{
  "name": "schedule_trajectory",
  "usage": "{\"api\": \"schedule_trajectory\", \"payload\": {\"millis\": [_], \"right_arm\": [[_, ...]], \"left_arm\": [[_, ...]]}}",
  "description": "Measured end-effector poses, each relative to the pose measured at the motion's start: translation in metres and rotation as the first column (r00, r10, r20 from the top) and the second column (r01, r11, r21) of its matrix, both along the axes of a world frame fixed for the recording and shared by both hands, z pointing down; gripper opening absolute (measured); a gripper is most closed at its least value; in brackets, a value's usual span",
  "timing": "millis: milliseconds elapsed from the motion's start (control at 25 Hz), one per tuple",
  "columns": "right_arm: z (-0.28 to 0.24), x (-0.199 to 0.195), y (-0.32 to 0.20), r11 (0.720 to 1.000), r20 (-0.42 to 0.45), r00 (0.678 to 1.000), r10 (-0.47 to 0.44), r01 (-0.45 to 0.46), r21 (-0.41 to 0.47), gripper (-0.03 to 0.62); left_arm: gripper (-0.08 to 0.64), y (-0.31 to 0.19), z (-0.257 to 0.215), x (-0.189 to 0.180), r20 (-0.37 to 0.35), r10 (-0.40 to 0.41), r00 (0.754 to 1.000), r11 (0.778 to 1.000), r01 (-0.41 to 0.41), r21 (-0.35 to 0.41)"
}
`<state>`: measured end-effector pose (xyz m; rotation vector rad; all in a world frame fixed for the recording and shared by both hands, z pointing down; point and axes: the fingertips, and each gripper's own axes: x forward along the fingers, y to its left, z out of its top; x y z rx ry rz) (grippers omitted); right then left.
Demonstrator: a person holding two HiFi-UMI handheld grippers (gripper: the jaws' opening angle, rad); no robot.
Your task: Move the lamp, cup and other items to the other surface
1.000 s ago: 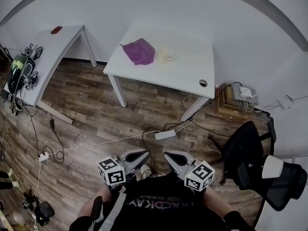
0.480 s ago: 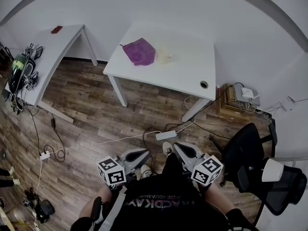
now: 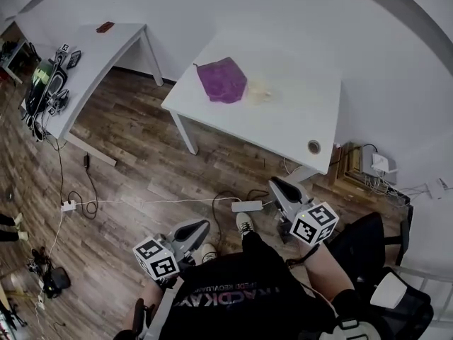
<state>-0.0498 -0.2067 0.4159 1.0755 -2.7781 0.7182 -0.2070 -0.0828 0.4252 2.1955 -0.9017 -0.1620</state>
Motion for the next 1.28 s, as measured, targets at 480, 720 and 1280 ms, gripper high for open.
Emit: {"api": "schedule_trajectory", "payload": {"millis": [480,720,1280], "right_arm": [[0.041,0.045,-0.188,0.997,-0.180,0.981,-0.066,0.074,0.038,0.071],[0.078,0.051,-0.276,0.993,-0.356,0.930,-0.097,0.117,0.034,0.085],[0.173,0.020,-0.381,0.963,-0.590,0.762,-0.267,0.229,-0.140,0.112]], "left_arm": [[0.002,-0.044,0.014,0.020,0.042,-0.191,0.981,0.979,0.193,-0.059],[0.002,-0.047,0.015,0.012,0.066,-0.273,0.960,0.957,0.278,-0.078],[0.002,-0.037,0.043,0.000,0.065,-0.388,0.919,0.898,0.393,-0.197]]}}
